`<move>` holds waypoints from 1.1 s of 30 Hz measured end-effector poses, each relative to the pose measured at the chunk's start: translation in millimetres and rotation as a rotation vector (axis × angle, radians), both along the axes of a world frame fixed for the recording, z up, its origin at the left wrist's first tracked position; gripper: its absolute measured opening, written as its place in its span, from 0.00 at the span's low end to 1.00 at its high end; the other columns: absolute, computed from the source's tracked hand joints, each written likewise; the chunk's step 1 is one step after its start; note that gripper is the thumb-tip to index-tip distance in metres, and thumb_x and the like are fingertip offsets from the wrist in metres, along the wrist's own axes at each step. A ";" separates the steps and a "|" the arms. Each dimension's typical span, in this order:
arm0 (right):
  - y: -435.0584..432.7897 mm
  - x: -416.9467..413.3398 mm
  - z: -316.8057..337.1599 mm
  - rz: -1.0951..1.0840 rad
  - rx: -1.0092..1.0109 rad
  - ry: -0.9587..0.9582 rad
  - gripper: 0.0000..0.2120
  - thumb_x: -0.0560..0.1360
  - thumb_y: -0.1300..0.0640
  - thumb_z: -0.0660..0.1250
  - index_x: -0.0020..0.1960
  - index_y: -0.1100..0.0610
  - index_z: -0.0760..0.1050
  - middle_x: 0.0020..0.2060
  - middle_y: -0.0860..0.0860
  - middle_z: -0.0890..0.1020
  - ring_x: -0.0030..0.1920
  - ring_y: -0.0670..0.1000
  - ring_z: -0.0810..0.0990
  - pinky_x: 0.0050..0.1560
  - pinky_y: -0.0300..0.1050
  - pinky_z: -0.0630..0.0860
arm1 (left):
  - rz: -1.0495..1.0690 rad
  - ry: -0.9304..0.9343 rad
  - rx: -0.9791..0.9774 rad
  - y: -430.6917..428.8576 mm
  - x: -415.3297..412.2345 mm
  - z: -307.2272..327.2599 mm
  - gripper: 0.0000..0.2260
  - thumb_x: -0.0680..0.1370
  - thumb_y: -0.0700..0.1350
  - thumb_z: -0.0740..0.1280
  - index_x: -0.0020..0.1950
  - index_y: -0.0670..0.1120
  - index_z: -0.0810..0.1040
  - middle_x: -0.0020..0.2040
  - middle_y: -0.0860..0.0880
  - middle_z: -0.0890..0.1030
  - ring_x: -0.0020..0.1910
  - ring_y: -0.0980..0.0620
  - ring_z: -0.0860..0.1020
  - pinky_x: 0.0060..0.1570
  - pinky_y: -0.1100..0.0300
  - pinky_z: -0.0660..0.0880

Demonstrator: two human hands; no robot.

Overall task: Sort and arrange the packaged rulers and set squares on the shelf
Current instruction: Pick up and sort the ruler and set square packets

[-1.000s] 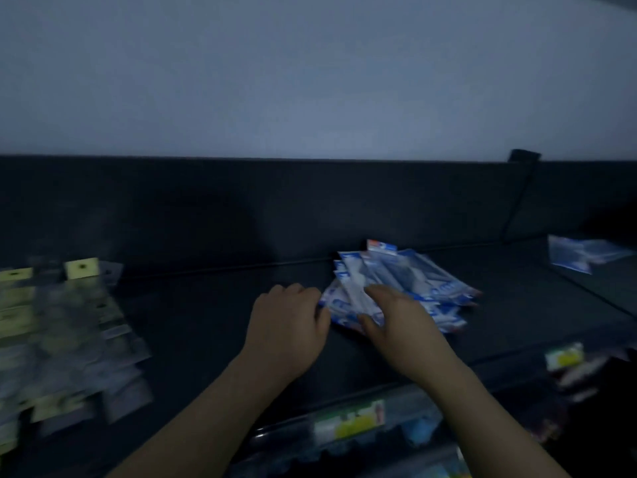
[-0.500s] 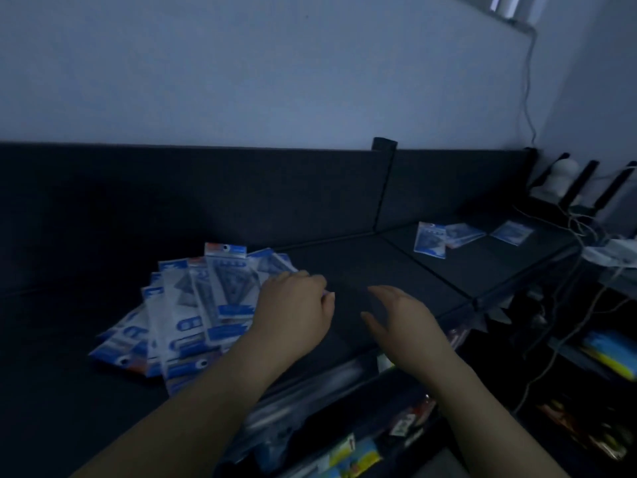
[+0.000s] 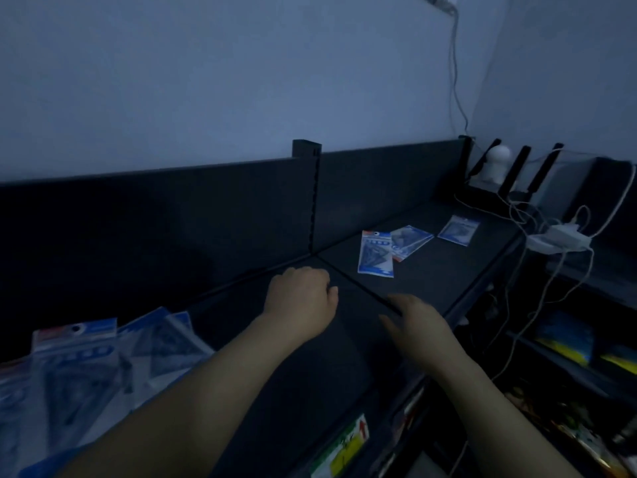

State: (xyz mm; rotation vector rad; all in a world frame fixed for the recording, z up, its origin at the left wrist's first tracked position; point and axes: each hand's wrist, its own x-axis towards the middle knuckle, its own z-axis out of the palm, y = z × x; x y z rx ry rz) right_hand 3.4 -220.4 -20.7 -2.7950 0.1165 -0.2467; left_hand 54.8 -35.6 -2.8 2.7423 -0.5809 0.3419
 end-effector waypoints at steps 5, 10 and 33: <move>-41.1 52.4 -12.0 -0.024 0.004 0.011 0.16 0.78 0.53 0.62 0.64 0.58 0.73 0.62 0.54 0.77 0.61 0.54 0.74 0.60 0.46 0.71 | -0.017 0.105 0.000 -47.4 48.2 -11.2 0.13 0.81 0.51 0.57 0.50 0.45 0.78 0.47 0.48 0.79 0.46 0.49 0.76 0.46 0.53 0.75; -99.3 124.4 -25.8 -0.014 0.017 0.037 0.13 0.78 0.57 0.59 0.60 0.58 0.75 0.59 0.55 0.77 0.58 0.55 0.75 0.57 0.47 0.72 | 0.055 0.236 -0.038 -103.0 105.6 -30.0 0.14 0.80 0.52 0.58 0.56 0.45 0.77 0.55 0.46 0.76 0.54 0.46 0.73 0.51 0.53 0.74; -230.0 228.3 -40.1 0.226 0.110 -0.202 0.19 0.75 0.68 0.57 0.60 0.57 0.77 0.57 0.48 0.79 0.58 0.48 0.75 0.59 0.32 0.69 | 0.203 0.552 -0.812 -173.0 222.4 -52.6 0.11 0.74 0.38 0.71 0.56 0.38 0.80 0.52 0.41 0.82 0.49 0.45 0.81 0.48 0.56 0.77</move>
